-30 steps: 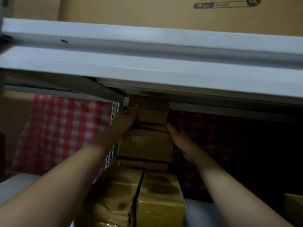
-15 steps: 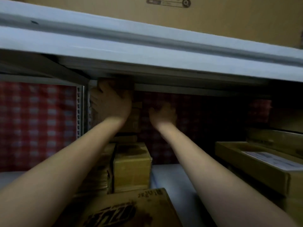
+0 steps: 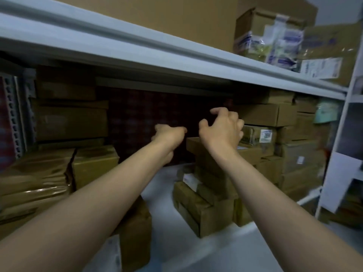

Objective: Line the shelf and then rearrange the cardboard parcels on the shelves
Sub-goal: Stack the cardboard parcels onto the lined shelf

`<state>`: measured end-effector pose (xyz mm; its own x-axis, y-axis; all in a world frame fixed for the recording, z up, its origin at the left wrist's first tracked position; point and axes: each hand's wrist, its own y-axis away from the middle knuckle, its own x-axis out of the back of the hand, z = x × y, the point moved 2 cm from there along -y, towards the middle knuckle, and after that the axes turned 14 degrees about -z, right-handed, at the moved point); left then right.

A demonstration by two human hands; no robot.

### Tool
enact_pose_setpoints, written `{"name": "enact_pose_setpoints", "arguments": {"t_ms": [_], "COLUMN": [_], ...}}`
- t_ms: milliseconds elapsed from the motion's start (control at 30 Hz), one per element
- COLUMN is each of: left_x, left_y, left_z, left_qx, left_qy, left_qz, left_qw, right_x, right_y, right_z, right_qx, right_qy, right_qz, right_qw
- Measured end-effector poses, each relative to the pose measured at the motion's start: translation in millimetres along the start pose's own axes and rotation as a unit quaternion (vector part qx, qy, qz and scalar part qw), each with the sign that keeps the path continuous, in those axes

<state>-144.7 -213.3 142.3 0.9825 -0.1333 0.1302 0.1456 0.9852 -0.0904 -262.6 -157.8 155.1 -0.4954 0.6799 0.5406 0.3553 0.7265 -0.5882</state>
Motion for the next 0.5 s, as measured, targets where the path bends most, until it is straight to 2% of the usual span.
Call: {"name": "enact_pose_setpoints", "arguments": {"t_ms": [133,233,333,500], "left_x": [-45,-69,-91,-113], "left_y": [18,26,25,20], "left_z": [-14,-22,-24,-20], "left_qx": [0.078,0.122,0.137,0.073], "left_qy": [0.012,0.019,0.041,0.109], "left_qz": [-0.094,-0.119,-0.102,-0.009], "left_qw": [0.992,0.985,0.985,0.991], "right_x": [31,35,32,44], "right_y": [-3,-6,-8,-13], "right_z": [58,92,109,124], "right_qx": [-0.137,-0.225,-0.188,-0.106], "right_qy": [0.028,0.039,-0.034,-0.102], "right_qz": [0.026,-0.058,-0.129,-0.157], "right_qw": [0.990,0.972,0.973,0.977]}}
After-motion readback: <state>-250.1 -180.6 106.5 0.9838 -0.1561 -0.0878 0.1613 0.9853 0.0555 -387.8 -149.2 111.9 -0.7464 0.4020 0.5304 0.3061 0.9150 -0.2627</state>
